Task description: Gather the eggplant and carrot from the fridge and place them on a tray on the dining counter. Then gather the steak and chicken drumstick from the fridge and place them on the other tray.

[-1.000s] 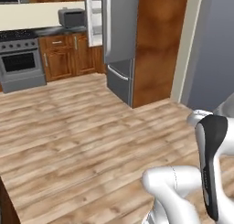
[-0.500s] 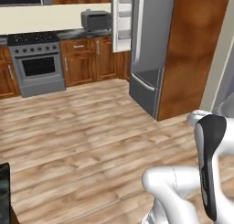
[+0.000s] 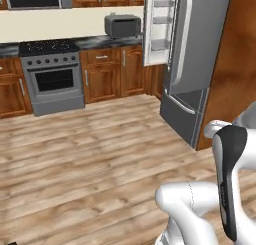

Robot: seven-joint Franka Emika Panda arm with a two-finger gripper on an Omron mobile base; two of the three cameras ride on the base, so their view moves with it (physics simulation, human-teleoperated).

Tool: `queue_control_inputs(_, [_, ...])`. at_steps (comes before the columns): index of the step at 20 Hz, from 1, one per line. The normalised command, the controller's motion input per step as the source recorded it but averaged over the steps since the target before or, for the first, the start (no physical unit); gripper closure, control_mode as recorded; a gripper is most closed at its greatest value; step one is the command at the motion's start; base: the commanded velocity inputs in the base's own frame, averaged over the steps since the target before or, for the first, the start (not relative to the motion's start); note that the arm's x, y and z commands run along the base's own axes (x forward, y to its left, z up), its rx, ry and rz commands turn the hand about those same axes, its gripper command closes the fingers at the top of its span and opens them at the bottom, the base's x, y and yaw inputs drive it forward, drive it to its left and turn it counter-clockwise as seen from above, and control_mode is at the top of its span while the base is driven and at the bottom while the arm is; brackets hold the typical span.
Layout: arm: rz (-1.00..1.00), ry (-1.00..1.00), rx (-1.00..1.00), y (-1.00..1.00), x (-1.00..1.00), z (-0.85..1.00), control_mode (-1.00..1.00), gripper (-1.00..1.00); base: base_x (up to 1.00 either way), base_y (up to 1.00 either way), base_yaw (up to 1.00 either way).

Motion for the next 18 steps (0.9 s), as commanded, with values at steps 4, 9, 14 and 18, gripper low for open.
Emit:
queue_control_inputs(4, [0.00,0.00,0.00,0.00,0.00,0.00,1.00,-1.00,1.00,0.68,0.00])
queue_control_inputs(9, [0.00,0.00,0.00,0.00,0.00,0.00,1.00,-1.00,0.99,0.72,0.00])
queue_control_inputs(14, [0.00,0.00,0.00,0.00,0.00,0.00,1.00,-1.00,0.92,0.61,-0.04])
queue_control_inputs(18, [0.00,0.00,0.00,0.00,0.00,0.00,1.00,-1.00,0.82,0.65,-0.17])
